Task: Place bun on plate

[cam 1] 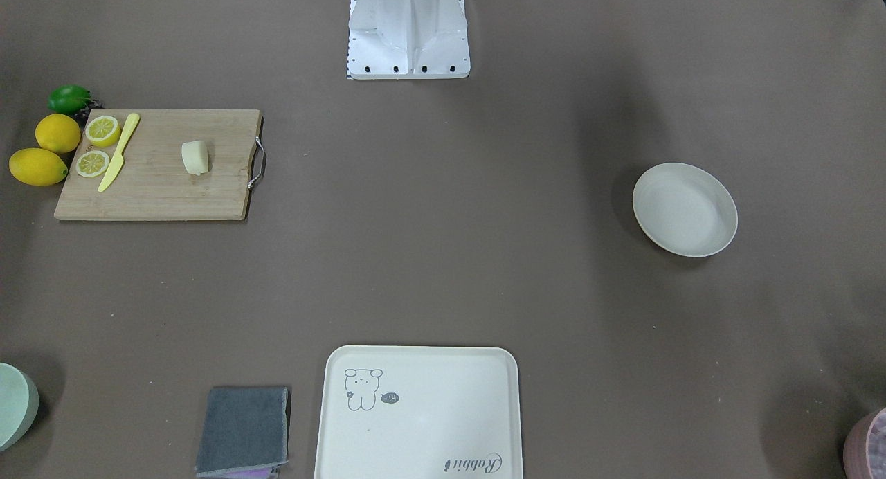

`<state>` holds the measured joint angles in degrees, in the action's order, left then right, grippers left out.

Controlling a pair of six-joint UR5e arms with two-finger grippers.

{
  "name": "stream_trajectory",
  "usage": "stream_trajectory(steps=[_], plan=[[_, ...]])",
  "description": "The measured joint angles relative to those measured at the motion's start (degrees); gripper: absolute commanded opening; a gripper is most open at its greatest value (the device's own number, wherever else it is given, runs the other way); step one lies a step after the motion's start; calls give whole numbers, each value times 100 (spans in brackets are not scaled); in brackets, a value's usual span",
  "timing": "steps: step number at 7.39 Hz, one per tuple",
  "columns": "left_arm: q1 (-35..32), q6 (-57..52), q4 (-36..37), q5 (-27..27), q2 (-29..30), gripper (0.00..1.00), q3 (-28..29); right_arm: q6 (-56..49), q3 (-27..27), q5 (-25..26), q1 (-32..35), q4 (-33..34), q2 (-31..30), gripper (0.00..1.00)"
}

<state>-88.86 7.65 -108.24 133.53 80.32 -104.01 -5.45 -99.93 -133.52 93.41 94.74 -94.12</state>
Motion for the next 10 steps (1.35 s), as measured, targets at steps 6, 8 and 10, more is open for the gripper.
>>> stream_trajectory(steps=[6,8,10], plan=[[0,0,-586,57,-32,98,181,1,-72,-46,2,2,-11,100],[1,27,-676,82,-38,98,216,2,-81,-43,2,1,-7,100],[93,191,-694,310,-27,98,221,174,-192,-61,-57,-1,39,100]])
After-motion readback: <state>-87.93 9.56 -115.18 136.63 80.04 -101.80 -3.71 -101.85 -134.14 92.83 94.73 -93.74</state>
